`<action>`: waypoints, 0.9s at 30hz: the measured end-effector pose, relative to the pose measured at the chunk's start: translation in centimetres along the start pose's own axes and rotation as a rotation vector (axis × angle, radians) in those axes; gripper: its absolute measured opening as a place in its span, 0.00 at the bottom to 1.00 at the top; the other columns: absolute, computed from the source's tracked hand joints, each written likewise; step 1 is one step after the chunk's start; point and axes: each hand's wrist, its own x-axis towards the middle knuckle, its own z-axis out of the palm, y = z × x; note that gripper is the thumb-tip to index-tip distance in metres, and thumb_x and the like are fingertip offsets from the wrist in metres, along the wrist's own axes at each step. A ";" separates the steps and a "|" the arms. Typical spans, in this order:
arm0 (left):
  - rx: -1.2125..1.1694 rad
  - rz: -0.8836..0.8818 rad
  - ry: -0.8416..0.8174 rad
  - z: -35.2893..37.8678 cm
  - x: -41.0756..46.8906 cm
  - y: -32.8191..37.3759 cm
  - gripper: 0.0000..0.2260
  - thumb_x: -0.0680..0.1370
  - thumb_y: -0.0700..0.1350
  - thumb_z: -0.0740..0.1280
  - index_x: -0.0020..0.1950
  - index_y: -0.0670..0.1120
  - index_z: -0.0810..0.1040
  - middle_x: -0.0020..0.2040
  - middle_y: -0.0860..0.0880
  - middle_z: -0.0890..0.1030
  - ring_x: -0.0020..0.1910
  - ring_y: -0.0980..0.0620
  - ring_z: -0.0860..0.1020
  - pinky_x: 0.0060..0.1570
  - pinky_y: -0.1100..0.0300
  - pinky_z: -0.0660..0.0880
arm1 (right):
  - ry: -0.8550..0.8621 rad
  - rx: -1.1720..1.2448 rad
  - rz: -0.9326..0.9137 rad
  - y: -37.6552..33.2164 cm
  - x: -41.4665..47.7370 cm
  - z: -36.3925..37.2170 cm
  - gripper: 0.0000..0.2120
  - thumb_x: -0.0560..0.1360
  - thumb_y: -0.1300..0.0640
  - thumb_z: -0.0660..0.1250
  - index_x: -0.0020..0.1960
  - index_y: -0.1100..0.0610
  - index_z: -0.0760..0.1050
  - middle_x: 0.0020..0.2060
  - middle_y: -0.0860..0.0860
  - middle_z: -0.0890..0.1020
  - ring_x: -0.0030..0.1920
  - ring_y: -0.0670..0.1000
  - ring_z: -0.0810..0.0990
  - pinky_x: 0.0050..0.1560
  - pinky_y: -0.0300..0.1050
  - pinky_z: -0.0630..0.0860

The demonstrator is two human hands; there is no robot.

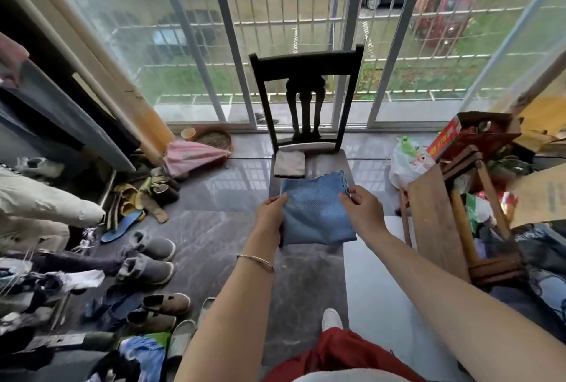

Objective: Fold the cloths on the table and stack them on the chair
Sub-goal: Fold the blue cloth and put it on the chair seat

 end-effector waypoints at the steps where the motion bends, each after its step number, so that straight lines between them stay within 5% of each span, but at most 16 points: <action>1: 0.001 0.001 0.002 0.7 0.6 0.4 0.07 0.77 0.43 0.66 0.53 0.42 0.76 0.43 0.44 0.79 0.46 0.44 0.78 0.52 0.51 0.76 | -0.009 -0.002 0.005 0.0 1.0 -0.2 0.06 0.77 0.54 0.63 0.47 0.56 0.74 0.45 0.54 0.80 0.44 0.53 0.74 0.43 0.42 0.67; 9: 0.003 -0.017 0.005 4.5 3.9 2.8 0.08 0.77 0.45 0.66 0.54 0.43 0.75 0.53 0.41 0.79 0.52 0.41 0.78 0.52 0.49 0.77 | -0.020 -0.009 0.026 -0.3 7.3 -1.8 0.13 0.77 0.52 0.63 0.56 0.59 0.76 0.50 0.57 0.82 0.47 0.52 0.75 0.47 0.43 0.68; 14: 0.018 -0.047 0.003 6.0 5.6 4.1 0.06 0.79 0.44 0.63 0.52 0.43 0.74 0.46 0.44 0.78 0.42 0.46 0.77 0.40 0.55 0.76 | -0.016 -0.020 0.029 -0.5 10.2 -2.0 0.11 0.77 0.53 0.63 0.54 0.59 0.76 0.49 0.57 0.82 0.45 0.52 0.75 0.45 0.42 0.66; 20: 0.023 -0.048 0.023 7.4 9.0 5.6 0.03 0.78 0.43 0.65 0.44 0.46 0.75 0.41 0.45 0.78 0.39 0.47 0.76 0.45 0.52 0.76 | -0.002 -0.040 0.063 -0.5 13.5 -1.2 0.11 0.77 0.53 0.63 0.54 0.60 0.76 0.48 0.56 0.81 0.46 0.52 0.74 0.46 0.42 0.67; 27: 0.023 -0.071 0.009 9.1 13.3 7.3 0.08 0.78 0.40 0.64 0.39 0.46 0.72 0.37 0.47 0.75 0.34 0.51 0.74 0.35 0.60 0.73 | -0.002 -0.045 0.151 -0.5 17.5 0.1 0.11 0.78 0.54 0.62 0.54 0.60 0.75 0.44 0.52 0.78 0.45 0.52 0.73 0.42 0.42 0.66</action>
